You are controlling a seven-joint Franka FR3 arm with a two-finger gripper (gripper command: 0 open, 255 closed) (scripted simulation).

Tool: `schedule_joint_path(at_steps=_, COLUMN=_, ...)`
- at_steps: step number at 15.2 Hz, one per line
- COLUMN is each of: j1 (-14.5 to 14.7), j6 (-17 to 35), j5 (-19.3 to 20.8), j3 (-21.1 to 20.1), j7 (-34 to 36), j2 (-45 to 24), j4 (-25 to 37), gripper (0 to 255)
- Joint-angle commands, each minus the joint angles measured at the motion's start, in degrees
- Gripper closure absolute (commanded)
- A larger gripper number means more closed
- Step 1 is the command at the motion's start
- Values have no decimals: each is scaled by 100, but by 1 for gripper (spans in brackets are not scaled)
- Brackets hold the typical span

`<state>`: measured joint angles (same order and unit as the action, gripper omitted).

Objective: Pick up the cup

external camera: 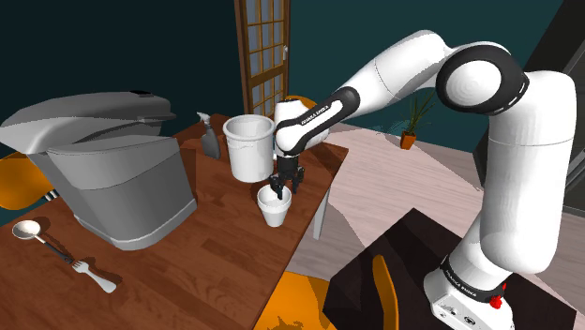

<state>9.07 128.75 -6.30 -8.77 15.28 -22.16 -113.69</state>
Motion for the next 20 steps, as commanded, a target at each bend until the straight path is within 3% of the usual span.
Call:
schedule_joint_path(at_steps=1, j1=0, j6=16, j5=-1, j3=0, j7=-2, j2=-3, j4=-11, gripper=255)
schedule_joint_path(at_steps=9, j1=5, j6=14, j5=1, j3=-2, j7=6, j2=-9, j4=-2, gripper=255)
schedule_joint_path(at_steps=20, j1=-25, j6=-687, j5=-29, j3=-21, j7=59, j2=507, j4=187, gripper=255)
